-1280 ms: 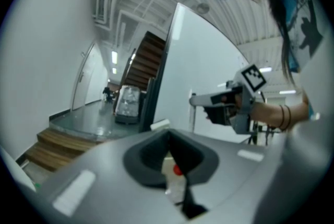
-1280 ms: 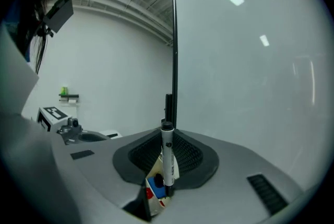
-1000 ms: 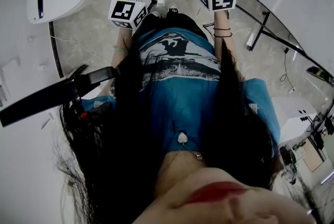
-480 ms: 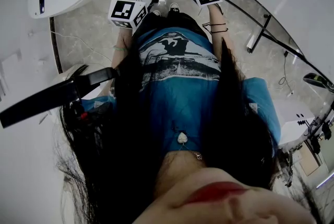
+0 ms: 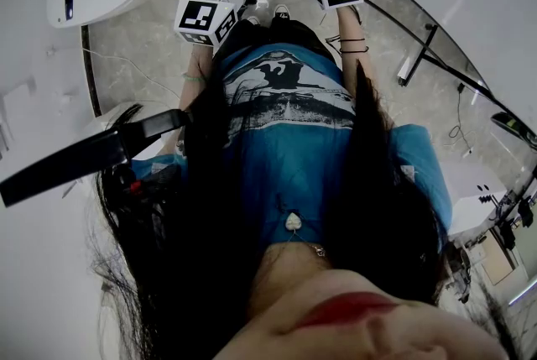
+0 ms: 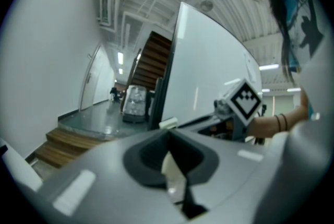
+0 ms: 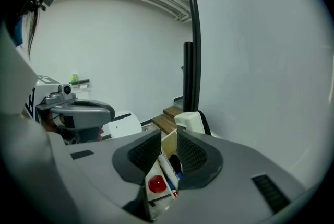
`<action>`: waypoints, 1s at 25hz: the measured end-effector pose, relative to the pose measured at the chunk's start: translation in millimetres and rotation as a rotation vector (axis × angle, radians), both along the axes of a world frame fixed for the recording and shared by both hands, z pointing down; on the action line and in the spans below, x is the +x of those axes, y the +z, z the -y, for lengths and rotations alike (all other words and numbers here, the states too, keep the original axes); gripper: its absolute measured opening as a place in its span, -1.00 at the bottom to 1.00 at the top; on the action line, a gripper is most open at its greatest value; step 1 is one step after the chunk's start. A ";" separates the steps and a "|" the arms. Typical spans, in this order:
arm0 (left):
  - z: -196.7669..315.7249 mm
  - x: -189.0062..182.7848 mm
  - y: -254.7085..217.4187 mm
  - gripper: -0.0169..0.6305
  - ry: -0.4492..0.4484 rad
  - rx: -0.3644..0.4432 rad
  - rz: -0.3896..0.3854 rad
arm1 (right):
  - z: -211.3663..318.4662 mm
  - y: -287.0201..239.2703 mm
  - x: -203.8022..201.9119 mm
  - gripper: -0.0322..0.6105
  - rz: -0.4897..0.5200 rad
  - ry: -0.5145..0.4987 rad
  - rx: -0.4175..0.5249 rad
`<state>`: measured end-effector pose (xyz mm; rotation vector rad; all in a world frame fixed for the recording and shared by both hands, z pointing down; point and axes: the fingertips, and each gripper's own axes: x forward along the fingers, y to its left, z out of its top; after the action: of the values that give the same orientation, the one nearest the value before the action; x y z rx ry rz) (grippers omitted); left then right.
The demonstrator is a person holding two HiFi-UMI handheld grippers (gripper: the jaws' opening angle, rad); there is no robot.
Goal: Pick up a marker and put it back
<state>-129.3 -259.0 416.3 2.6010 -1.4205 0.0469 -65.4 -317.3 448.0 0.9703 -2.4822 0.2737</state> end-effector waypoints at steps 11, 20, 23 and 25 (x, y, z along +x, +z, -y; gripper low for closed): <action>-21.1 2.7 -4.3 -0.94 0.037 0.004 -0.009 | -27.4 -24.3 10.5 -0.67 0.171 0.089 -0.023; -63.5 15.0 8.7 -0.94 0.124 -0.032 -0.020 | -85.5 -21.7 25.4 -0.67 0.274 0.212 -0.061; -85.2 18.1 13.8 -0.94 0.145 -0.041 -0.012 | -109.6 -16.3 27.2 -0.67 0.284 0.228 -0.070; -99.0 18.0 14.8 -0.94 0.148 -0.044 -0.008 | -123.5 -15.7 26.3 -0.67 0.290 0.227 -0.073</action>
<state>-111.4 -160.0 431.1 2.6618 -1.2085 0.0862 -39.1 -193.9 432.3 1.2602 -2.5934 0.6136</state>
